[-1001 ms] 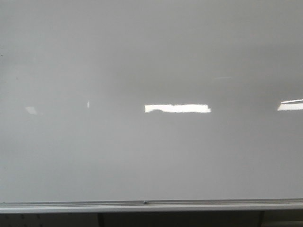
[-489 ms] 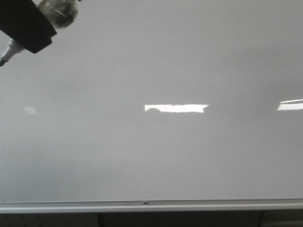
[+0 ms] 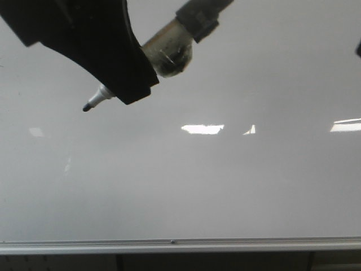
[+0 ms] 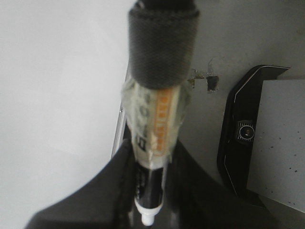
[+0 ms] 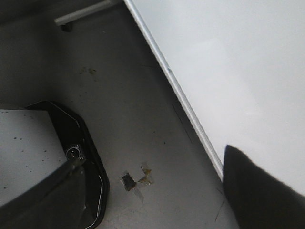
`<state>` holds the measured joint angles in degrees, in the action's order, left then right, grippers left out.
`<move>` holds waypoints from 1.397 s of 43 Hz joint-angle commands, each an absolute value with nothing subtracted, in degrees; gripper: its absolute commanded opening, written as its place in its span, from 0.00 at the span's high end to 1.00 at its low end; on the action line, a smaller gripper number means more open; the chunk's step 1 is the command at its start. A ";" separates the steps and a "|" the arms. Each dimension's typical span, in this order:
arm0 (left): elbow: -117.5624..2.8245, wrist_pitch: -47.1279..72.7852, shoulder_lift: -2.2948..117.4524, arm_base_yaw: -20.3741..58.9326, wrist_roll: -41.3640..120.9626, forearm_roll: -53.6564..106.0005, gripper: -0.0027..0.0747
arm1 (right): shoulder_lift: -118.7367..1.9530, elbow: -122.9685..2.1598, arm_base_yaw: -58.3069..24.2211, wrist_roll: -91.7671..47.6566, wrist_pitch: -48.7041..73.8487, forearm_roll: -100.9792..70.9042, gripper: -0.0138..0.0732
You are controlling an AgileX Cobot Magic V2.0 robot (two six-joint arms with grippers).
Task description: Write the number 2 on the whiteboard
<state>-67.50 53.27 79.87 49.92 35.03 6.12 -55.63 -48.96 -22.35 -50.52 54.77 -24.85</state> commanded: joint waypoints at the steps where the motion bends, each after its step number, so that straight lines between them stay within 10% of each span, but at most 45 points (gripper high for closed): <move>1: -69.80 50.57 78.79 51.28 35.51 6.49 0.99 | -58.54 -52.92 -25.17 -55.27 51.81 -29.69 0.14; 43: -69.80 50.54 78.91 52.20 35.64 3.85 0.99 | -69.38 -62.44 -38.55 -57.35 44.97 -29.95 0.30; 60: -69.80 50.81 78.91 52.20 35.64 3.85 0.99 | -69.38 -62.44 -38.55 -57.35 45.83 -29.37 0.75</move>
<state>-67.91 53.45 80.63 51.85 36.10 3.58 -70.58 -60.42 -38.57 -56.65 46.79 -27.71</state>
